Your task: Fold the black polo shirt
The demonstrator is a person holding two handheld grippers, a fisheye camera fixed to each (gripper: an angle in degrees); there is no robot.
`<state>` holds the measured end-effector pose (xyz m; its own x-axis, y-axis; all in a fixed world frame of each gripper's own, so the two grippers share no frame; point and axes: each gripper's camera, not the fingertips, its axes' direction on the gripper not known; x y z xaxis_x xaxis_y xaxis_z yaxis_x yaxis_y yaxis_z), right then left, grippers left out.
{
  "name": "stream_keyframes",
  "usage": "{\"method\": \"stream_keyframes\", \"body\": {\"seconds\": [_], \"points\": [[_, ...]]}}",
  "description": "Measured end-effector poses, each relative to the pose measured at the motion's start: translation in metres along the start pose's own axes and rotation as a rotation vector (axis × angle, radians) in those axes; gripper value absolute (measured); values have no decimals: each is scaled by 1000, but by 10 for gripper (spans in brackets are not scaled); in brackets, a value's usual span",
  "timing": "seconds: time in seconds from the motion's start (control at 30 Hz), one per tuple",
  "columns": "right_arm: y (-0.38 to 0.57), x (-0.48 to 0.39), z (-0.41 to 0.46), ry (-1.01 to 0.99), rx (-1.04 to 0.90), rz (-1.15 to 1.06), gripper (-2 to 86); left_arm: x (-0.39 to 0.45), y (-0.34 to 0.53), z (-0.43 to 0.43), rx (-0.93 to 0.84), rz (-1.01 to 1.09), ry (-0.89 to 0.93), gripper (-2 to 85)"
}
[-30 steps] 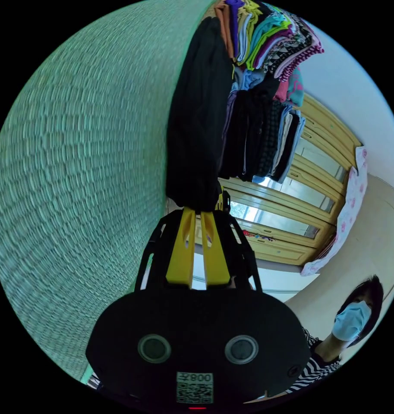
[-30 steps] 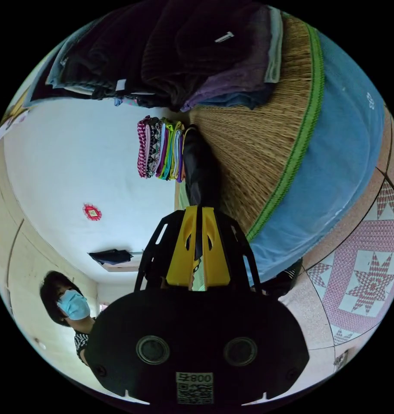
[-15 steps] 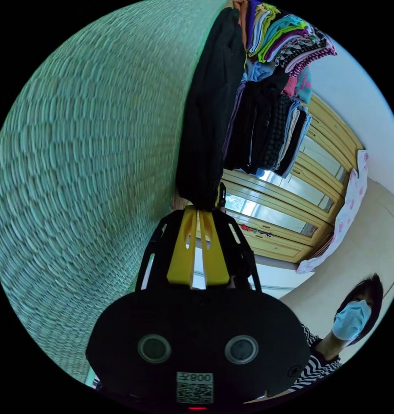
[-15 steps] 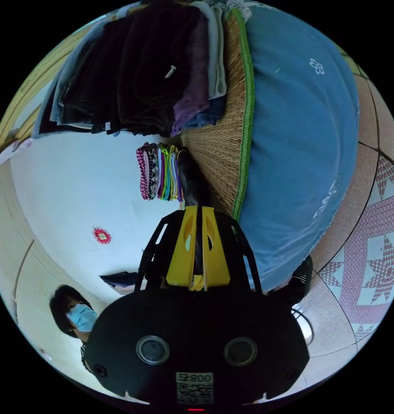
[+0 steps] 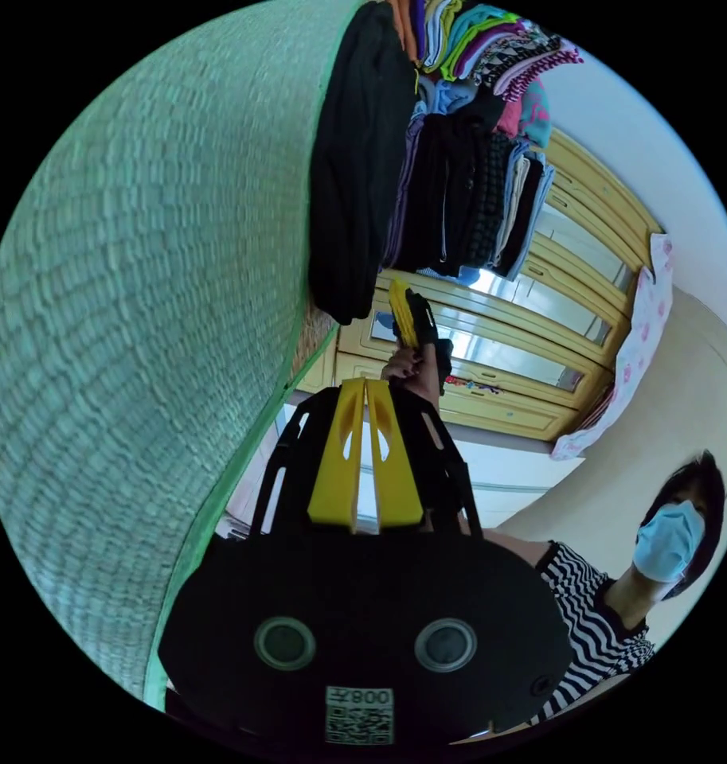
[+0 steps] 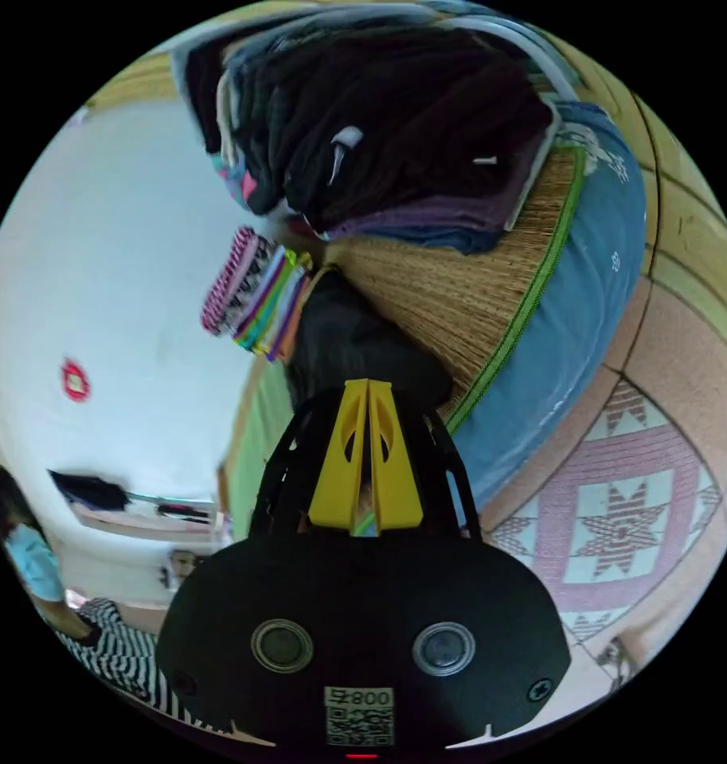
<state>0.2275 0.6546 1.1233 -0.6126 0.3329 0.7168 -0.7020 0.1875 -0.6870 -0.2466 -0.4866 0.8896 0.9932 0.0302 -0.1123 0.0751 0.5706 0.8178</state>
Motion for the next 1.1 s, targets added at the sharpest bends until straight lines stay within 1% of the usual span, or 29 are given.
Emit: {"method": "stream_keyframes", "body": {"seconds": [0.03, 0.07, 0.1, 0.13, 0.27, 0.33, 0.43, 0.5, 0.57, 0.67, 0.73, 0.83, 0.87, 0.9, 0.93, 0.97, 1.0, 1.03, 1.1], "points": [[2, -15, 19, 112, -20, -32, 0, -1, 1, -3, 3, 3, 3, 1], [2, -21, 29, 174, -32, -44, 0, -2, 4, -9, 12, 7, 5, 1], [2, -28, 49, 297, -63, -48, 0, -4, 7, -16, 22, 8, 5, 1], [1, -34, 65, 338, -82, -58, 0, -5, 8, -19, 28, 10, 7, 1], [-6, -57, 85, 393, -44, -65, 0, -12, 15, -34, 70, 6, 4, 1], [-16, -76, 101, 476, -61, -109, 0, -14, 18, -36, 83, 6, 11, 1], [-22, -92, 113, 504, -47, -80, 0, -14, 23, -37, 93, 18, 16, 1], [-17, -101, 122, 473, -54, -67, 0, -12, 29, -38, 102, 39, 10, 1], [-3, -119, 132, 441, -56, -99, 0, -9, 34, -41, 118, 57, -9, 1], [40, -173, 152, 339, -47, -230, 0, 1, 43, -48, 149, 105, -54, 0], [79, -217, 186, 331, -87, -353, 0, 9, 48, -51, 162, 144, -116, 0], [113, -245, 241, 396, -176, -437, 0, 24, 56, -55, 166, 220, -269, 1], [117, -246, 251, 420, -191, -439, 0, 31, 60, -55, 162, 259, -367, 1], [124, -248, 264, 437, -185, -435, 0, 39, 64, -54, 149, 301, -493, 1], [127, -252, 265, 413, -166, -403, 1, 42, 67, -54, 144, 320, -559, 1], [128, -254, 266, 403, -167, -392, 1, 49, 72, -53, 146, 349, -676, 1], [131, -262, 267, 392, -146, -388, 1, 55, 79, -53, 150, 383, -752, 1], [137, -274, 266, 384, -109, -398, 2, 58, 82, -53, 148, 402, -781, 1], [142, -296, 266, 353, -57, -419, 3, 64, 92, -46, 135, 454, -931, 2]]}}
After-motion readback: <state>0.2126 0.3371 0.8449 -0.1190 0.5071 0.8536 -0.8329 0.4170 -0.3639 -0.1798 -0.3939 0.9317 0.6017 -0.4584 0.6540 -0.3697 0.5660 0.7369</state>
